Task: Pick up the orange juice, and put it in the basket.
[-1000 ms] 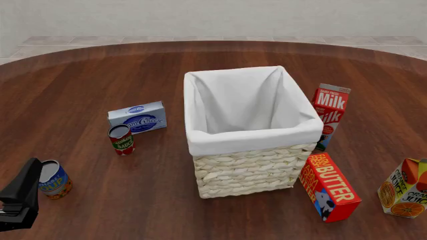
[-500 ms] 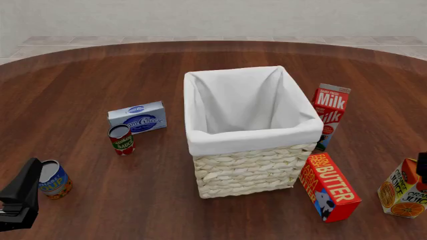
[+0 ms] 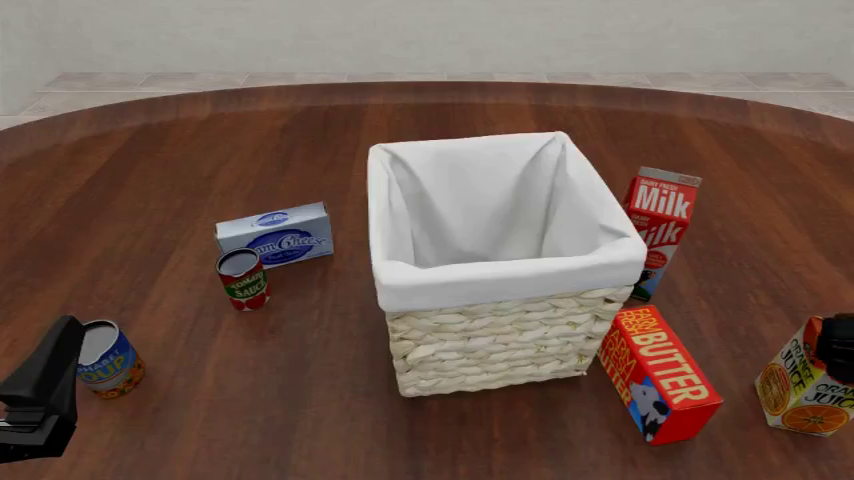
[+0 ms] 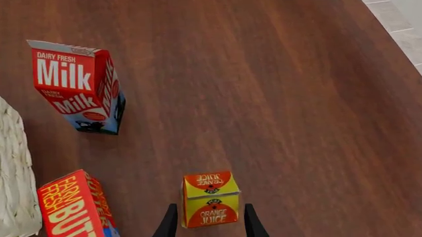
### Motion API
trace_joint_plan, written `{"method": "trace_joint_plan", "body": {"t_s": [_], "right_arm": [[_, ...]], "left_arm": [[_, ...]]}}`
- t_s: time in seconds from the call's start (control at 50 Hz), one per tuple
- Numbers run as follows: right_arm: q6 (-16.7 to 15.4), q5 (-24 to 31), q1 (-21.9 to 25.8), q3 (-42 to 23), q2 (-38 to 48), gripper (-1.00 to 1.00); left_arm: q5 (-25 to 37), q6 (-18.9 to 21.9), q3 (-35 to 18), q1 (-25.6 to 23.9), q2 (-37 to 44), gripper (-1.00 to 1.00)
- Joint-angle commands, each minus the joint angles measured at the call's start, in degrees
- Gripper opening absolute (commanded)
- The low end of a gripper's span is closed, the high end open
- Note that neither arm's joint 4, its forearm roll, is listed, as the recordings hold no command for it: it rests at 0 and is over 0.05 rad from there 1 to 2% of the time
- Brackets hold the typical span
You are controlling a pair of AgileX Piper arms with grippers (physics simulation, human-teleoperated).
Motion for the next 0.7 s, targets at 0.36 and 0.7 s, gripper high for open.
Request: {"method": "trace_joint_plan", "body": {"t_s": [0.36, 0.7], "right_arm": [[-0.2, -7.3, -0.4, 4.2, 5.3, 1.0], [0.2, -9.3, -0.2, 5.4, 6.9, 1.0]], "left_arm": [[0.0, 0.0, 0.0, 0.0, 0.0, 1.0], [0.0, 0.0, 0.0, 0.0, 0.0, 1.0]]}}
